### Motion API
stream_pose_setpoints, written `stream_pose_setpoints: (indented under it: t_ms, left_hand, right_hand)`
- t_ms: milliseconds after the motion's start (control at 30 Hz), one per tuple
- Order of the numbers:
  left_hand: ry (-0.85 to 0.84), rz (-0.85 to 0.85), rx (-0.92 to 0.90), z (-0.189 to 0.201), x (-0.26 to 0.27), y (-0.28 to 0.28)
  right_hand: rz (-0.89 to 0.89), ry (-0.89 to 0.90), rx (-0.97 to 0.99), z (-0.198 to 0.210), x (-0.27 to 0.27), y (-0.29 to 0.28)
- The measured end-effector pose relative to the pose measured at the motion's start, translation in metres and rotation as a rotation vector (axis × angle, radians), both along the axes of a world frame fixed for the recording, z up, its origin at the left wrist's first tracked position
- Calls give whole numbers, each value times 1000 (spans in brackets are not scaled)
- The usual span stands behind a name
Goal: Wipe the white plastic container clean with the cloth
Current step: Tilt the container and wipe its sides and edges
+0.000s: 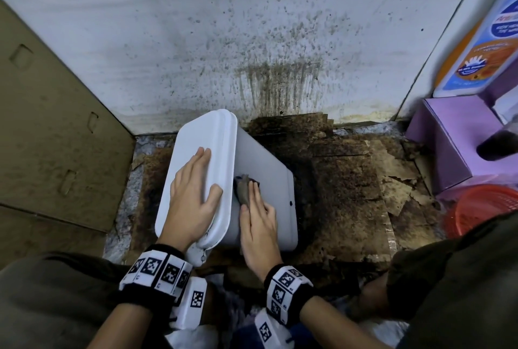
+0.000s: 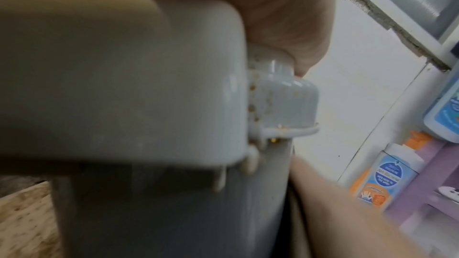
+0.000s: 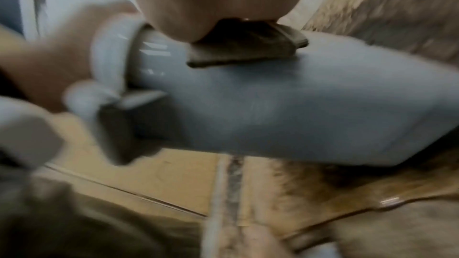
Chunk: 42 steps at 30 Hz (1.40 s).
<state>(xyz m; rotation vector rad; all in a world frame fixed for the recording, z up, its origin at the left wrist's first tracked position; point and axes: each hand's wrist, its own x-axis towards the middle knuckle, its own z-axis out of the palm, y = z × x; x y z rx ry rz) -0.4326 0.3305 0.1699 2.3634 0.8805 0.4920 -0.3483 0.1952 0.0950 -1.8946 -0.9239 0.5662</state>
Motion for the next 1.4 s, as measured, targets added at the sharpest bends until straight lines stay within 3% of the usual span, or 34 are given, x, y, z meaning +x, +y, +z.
stream_pose_setpoints:
  t_ms: [167,367,500,667,800,933,1067,1133,1300,1400]
  left_hand:
    - [-8,5,-6,0,-3,0]
    - [-7,2,-15,3,-1,-4]
    - [-7,3,-15,4,3,-7]
    - [-8,12,-8,3,2,-6]
    - [3,12,-1,2,2,-4]
    - [18,18,-4,3,1,-3]
    - [15,22,-6,2,0,-3]
    - [8,20,-14,2,-1,-4]
    - [-6,12,-10,1,-3,-2]
    - [-15,17,-26,1,-6,-1]
  right_hand:
    - [50,-17,-34,-36,25,-15]
    - [-68,188,-273,-78,49,-35]
    - [-188,393,-323,-75,54,-30]
    - [-337,453,-326,-54,38,-7]
    - [-266,389,-218,-17,17,11]
    - [-62,280,14,18,4,18]
    - [70,-19,66,14,8,5]
    - [117,-88,58,2,14,-1]
    - [77,77,55,-38,28,-10]
    - [-5,173,-56,-64,39,-19]
